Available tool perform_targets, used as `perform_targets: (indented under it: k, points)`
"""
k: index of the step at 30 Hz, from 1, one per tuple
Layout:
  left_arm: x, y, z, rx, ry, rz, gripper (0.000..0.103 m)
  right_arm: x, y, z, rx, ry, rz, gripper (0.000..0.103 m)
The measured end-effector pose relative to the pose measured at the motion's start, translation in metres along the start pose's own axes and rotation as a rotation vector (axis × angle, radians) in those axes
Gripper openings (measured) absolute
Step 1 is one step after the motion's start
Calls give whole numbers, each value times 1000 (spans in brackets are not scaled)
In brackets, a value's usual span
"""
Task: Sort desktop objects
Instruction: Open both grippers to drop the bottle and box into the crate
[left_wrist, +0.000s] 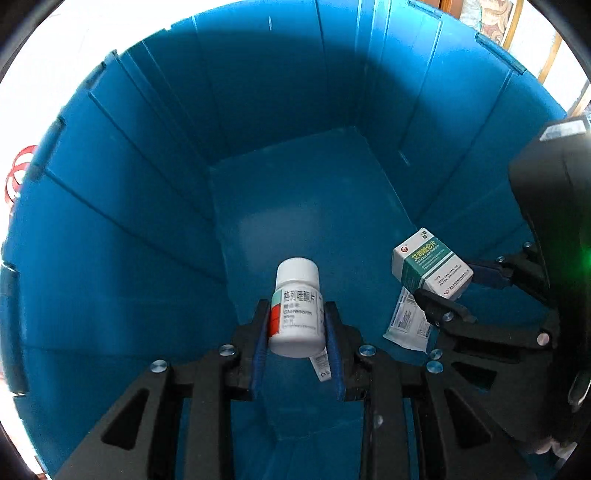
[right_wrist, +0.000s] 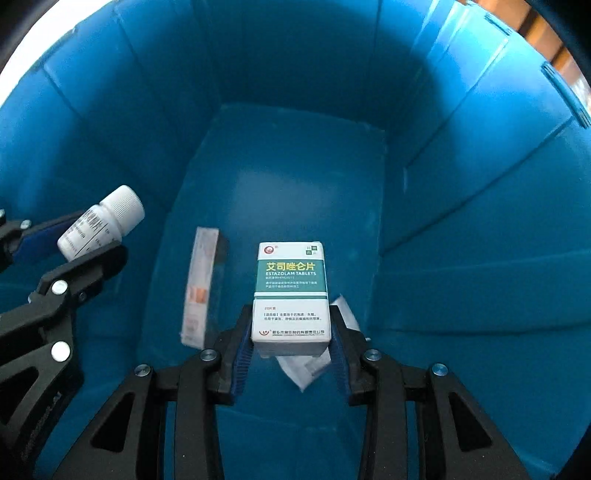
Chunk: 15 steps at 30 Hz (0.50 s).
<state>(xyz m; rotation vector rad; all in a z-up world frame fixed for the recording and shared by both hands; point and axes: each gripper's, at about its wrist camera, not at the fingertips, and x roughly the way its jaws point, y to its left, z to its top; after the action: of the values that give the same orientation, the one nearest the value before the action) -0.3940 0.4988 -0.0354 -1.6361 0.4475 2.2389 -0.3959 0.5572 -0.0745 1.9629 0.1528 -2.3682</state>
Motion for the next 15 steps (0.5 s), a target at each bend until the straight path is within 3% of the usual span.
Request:
perform_targets:
  k: [4, 6, 12, 15]
  points:
    - [0, -2, -3, -3, 13, -15, 31, 0, 0, -3, 0, 14, -14, 37]
    - [-3, -4, -4, -4, 8, -30, 54, -2, 0, -5, -2, 15, -25, 37]
    - [-26, 9, -11, -11, -37, -40, 59, -25, -5, -13, 20, -16, -41, 39]
    - [-45, 14, -15, -9, -90, -34, 59, -44, -7, -12, 26, -76, -56, 66]
